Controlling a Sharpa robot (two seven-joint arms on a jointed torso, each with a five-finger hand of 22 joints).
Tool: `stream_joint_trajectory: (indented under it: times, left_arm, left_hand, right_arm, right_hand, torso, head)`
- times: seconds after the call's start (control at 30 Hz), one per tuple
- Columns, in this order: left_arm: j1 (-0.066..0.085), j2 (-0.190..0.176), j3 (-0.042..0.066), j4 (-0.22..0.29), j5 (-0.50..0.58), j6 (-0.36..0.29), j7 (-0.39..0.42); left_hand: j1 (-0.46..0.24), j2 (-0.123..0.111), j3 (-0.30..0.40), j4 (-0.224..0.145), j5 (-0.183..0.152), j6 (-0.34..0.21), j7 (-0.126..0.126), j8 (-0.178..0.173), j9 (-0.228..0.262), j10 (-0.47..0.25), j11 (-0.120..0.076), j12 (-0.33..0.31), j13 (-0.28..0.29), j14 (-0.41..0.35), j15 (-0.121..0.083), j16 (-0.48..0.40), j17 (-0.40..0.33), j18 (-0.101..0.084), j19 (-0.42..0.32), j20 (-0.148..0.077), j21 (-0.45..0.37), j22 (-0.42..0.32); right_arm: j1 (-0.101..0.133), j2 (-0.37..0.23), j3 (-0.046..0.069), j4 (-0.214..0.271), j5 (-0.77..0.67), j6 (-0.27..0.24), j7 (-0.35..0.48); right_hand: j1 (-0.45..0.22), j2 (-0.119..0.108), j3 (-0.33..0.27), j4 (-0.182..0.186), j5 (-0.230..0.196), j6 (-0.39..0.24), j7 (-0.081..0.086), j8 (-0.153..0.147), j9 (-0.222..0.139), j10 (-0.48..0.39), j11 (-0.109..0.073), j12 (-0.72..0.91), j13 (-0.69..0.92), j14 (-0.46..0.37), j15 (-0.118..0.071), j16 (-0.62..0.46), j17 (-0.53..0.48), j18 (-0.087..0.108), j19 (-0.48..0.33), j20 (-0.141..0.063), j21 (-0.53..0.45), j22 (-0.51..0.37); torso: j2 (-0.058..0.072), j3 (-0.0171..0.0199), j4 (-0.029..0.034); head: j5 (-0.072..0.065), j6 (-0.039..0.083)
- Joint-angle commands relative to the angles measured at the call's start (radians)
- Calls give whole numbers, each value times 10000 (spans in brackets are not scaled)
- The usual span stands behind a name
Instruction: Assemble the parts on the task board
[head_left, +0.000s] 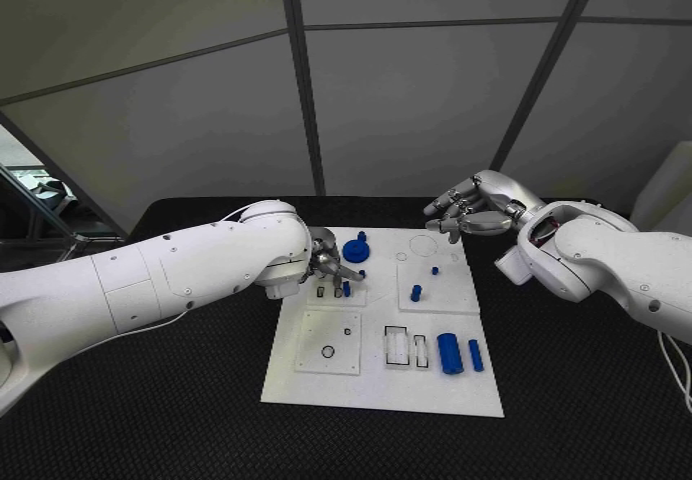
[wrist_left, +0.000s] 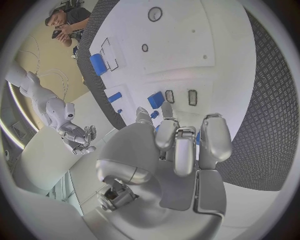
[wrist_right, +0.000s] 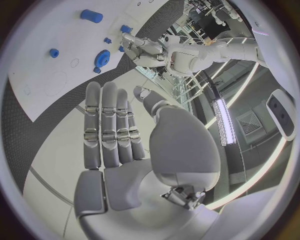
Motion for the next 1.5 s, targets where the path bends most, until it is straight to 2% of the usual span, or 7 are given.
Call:
stream_joint_trajectory:
  times: [0.03, 0.53, 0.7, 0.87, 1.1, 1.27, 1.5]
  left_arm:
    - [22, 53, 0, -34, -97, 367, -176]
    - [23, 158, -2, -58, -102, 495, -184]
    - [23, 184, -2, -57, -102, 560, -157]
    - [23, 191, -2, -46, -100, 599, -116]
    - [23, 191, -2, -56, 10, 577, -49]
    - [22, 148, -2, 13, 286, 389, 4]
    - [19, -83, 1, 298, 874, -93, 73]
  left_hand:
    - [116, 35, 50, -8, 9, -68, 8, -46, 30, 401, -73, 2024, 2655, 1018, -41, 24, 2628, -57, -48, -10, -16, -11]
    - [464, 128, 278, -173, 67, -60, 19, -160, 382, 393, -61, 1994, 2671, 1018, -25, 24, 2628, -50, -74, 11, -33, 4]
    - [650, 156, 402, -273, 716, -56, 8, -311, 617, 398, -69, 1982, 2693, 1018, -28, 24, 2628, -54, -60, 14, -25, 59]
    - [984, 296, 611, -478, 951, -35, -28, -437, 766, 403, -98, 1974, 2709, 1018, -49, 24, 2628, -51, -59, 1, -29, 80]
    - [1658, 467, 989, -947, 2504, -62, -84, -797, 924, 395, -156, 1939, 2726, 1018, -100, 24, 2628, -52, -58, -52, -38, 123]
    - [2134, 481, 1338, -1282, 3970, -107, -103, -1097, 1010, 375, -184, 1889, 2726, 1018, -125, 24, 2628, -51, -67, -78, -54, 141]
    - [2566, 422, 2314, -1767, 4281, -126, 1, -1341, 1219, 369, -123, 1834, 2725, 1018, -75, 24, 2628, -64, -52, -58, -46, 215]
  right_arm:
    - [22, 20, 9, 1, -14, -74, -16]
    - [21, 115, 8, -105, -15, -36, -44]
    - [21, 156, 8, -159, -17, 14, -85]
    - [20, 188, 7, -210, -26, 49, -117]
    - [20, 218, 7, -270, -30, 81, -138]
    - [20, 246, 7, -311, -34, 138, -169]
    - [20, 269, 7, -412, -69, 249, -228]
  right_hand:
    - [-91, 33, 19, -54, 57, -55, -2, -18, -15, -47, 33, -60, 14, -34, -3, -66, 17, 23, 40, 7, -37, -2]
    - [-116, 43, 29, -51, 116, -50, 3, -13, -16, -58, 39, -71, 20, -47, 3, -83, 43, 22, 35, 11, -52, -5]
    - [-129, 50, 34, -49, 143, -54, 5, -14, -18, -66, 42, -77, 23, -54, 6, -92, 55, 22, 33, 13, -59, -7]
    - [-137, 49, 39, -53, 161, -59, 8, -16, -20, -81, 46, -87, 25, -68, 10, -105, 66, 21, 26, 16, -70, -10]
    - [-137, 49, 39, -53, 161, -59, 8, -16, -20, -81, 46, -87, 25, -68, 10, -105, 66, 21, 26, 16, -70, -10]
    - [-135, 52, 49, -61, 181, -71, 11, -21, -24, -96, 49, -97, 26, -83, 14, -120, 78, 20, 18, 19, -81, -13]
    - [-125, 58, 70, -82, 199, -91, 19, -24, -30, -126, 58, -116, 30, -114, 23, -148, 99, 18, -1, 26, -103, -19]
  torso:
    - [1, 1, 0]
    - [-1, 3, 16]
    - [-3, -1, 12]
    - [-7, -2, 14]
    - [-3, 3, 13]
    - [-1, 2, 11]
    - [-4, -4, 25]
  head:
    - [15, -20]
    - [-8, -110]
    - [-1, -139]
    - [3, -148]
    - [5, -170]
    - [8, -172]
    - [-7, -179]
